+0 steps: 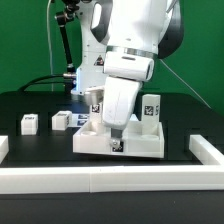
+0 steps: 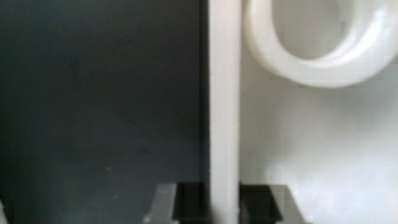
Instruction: Assemble square table
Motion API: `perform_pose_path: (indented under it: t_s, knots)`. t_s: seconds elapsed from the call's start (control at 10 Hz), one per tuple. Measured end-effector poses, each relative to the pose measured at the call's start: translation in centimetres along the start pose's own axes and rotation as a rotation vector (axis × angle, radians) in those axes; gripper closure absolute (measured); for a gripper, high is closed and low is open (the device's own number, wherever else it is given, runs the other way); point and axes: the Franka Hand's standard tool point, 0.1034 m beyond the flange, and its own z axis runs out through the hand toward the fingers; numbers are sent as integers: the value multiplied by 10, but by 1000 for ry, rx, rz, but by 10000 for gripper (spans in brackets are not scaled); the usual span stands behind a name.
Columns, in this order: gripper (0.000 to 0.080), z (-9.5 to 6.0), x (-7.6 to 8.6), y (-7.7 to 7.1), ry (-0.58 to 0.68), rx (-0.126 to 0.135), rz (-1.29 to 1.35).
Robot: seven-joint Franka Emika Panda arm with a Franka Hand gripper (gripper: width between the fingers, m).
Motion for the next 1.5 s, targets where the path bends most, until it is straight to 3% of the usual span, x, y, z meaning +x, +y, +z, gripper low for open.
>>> perform_pose_path:
  t_s: [0.2,0.4,1.1,1.2,1.3,1.5]
  knots:
    - [735,-2,13,8,-7,-16,-99]
    - [736,-4,30,23,-15,-13,-104]
    - [736,-6,34,31,-20,-4,-90]
    - [736,-7,46,44,-26,2,-88]
    - [736,-7,57,58,-22,-12,-86]
    - [736,-6,69,68,-22,-14,-70]
